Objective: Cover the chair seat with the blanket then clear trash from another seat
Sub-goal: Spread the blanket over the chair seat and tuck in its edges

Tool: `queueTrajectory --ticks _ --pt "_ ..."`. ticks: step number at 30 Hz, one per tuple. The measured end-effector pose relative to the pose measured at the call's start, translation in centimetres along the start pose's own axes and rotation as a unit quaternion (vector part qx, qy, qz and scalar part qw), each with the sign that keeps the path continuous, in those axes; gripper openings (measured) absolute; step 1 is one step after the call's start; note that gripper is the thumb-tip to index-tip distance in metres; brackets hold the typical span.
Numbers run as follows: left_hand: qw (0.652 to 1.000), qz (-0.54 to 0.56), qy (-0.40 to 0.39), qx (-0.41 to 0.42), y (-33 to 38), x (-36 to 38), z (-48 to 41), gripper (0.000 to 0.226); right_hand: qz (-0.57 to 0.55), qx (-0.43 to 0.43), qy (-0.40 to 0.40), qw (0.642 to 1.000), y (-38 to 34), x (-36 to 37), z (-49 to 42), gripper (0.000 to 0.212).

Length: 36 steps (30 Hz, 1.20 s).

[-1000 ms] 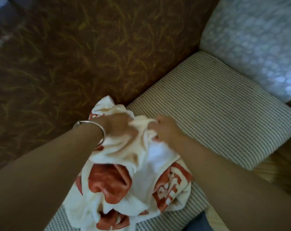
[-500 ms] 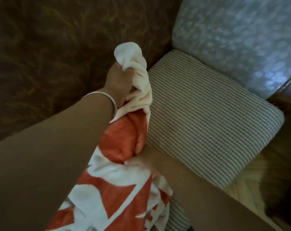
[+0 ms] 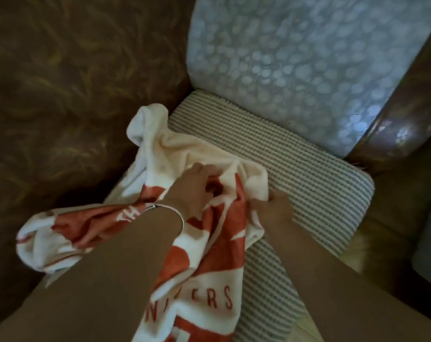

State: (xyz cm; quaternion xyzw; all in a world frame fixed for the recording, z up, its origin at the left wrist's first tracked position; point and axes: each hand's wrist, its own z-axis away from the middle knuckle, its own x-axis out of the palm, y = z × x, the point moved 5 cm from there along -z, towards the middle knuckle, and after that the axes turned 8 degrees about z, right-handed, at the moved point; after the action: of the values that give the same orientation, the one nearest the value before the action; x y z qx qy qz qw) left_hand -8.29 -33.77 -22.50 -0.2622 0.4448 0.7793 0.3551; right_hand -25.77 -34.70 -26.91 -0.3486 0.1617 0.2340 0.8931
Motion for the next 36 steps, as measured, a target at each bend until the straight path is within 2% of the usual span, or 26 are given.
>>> queueTrajectory --ticks 2,3,5,6,8,10,11,13,14,16,18,20,21,23,25,27,29,31,33,34,36 --pt "0.998 -0.023 -0.041 -0.032 -0.4 1.9 -1.0 0.075 0.040 -0.023 -0.080 0.996 0.3 -0.1 -0.2 0.026" --pt "0.995 -0.065 -0.057 -0.051 -0.2 2.5 -1.3 0.075 0.028 -0.030 -0.122 0.992 0.2 0.0 -0.5 0.022" --pt "0.987 -0.124 -0.078 -0.064 0.1 3.1 -1.9 0.055 -0.031 -0.032 -0.157 0.987 -0.1 -0.2 -1.4 0.035" --pt "0.990 -0.115 -0.061 -0.058 0.4 2.8 -2.5 0.043 -0.032 -0.045 -0.120 0.991 -0.7 -0.9 -2.2 0.039" --pt "0.997 -0.044 0.044 -0.048 1.3 0.7 -3.8 0.035 -0.018 -0.074 0.027 0.997 -2.3 -3.8 -4.7 0.039" --pt "0.977 0.033 0.195 -0.078 1.6 -2.5 -5.1 0.028 -0.088 -0.058 0.113 0.988 -3.5 -7.4 -6.9 0.037" --pt "0.963 0.044 0.244 -0.105 1.7 -3.7 -5.5 0.027 -0.152 -0.049 0.097 0.982 -3.8 -8.5 -7.8 0.040" --pt "0.950 0.052 0.270 -0.145 2.5 -4.3 -6.3 0.034 -0.242 -0.018 -0.032 0.969 -4.2 -8.2 -8.0 0.048" --pt "0.954 0.044 0.265 -0.130 3.1 -3.7 -6.4 0.037 -0.231 -0.004 -0.105 0.967 -3.8 -7.0 -7.4 0.049" --pt "0.972 0.008 0.234 -0.017 6.1 -1.8 -6.6 0.039 -0.080 -0.027 -0.170 0.982 -2.5 -5.4 -5.7 0.055" --pt "0.977 -0.036 0.186 0.097 8.5 0.1 -6.3 0.036 0.073 -0.082 -0.154 0.982 -2.1 -4.4 -4.9 0.051" --pt "0.975 -0.088 0.118 0.164 10.2 2.2 -6.2 0.039 0.100 -0.092 -0.106 0.985 -2.3 -4.9 -5.0 0.037" --pt "0.979 -0.083 0.065 0.174 10.6 3.3 -6.4 0.045 0.089 -0.091 -0.084 0.988 -2.4 -5.5 -5.1 0.032" --pt "0.988 -0.048 -0.063 0.130 10.6 5.4 -6.6 0.064 0.058 -0.091 -0.034 0.994 -2.6 -7.1 -5.8 0.028" --pt "0.979 -0.140 -0.127 0.076 10.2 6.8 -6.9 0.076 0.001 -0.066 0.010 0.998 -2.3 -8.6 -6.5 0.031" --pt "0.950 -0.279 -0.113 0.086 10.6 7.2 -7.1 0.064 -0.144 -0.007 0.013 0.989 -1.4 -9.6 -6.6 0.028" --pt "0.937 -0.316 -0.075 0.125 11.8 6.9 -7.3 0.039 -0.281 0.020 -0.070 0.957 -0.6 -9.3 -6.2 0.020" --pt "0.956 -0.245 -0.106 0.119 12.4 6.5 -7.5 0.031 -0.323 0.030 -0.206 0.923 0.4 -8.0 -4.9 0.023" --pt "0.986 -0.085 -0.139 0.046 12.9 5.8 -7.7 0.031 -0.302 0.027 -0.301 0.904 1.5 -6.8 -3.5 0.030" --pt "0.990 0.026 -0.141 -0.004 12.9 5.5 -7.8 0.033 -0.295 0.020 -0.335 0.895 1.8 -6.4 -3.1 0.033" --pt "0.946 0.252 -0.164 -0.120 13.2 5.7 -7.6 0.037 -0.314 0.016 -0.389 0.866 2.4 -6.1 -2.7 0.043"
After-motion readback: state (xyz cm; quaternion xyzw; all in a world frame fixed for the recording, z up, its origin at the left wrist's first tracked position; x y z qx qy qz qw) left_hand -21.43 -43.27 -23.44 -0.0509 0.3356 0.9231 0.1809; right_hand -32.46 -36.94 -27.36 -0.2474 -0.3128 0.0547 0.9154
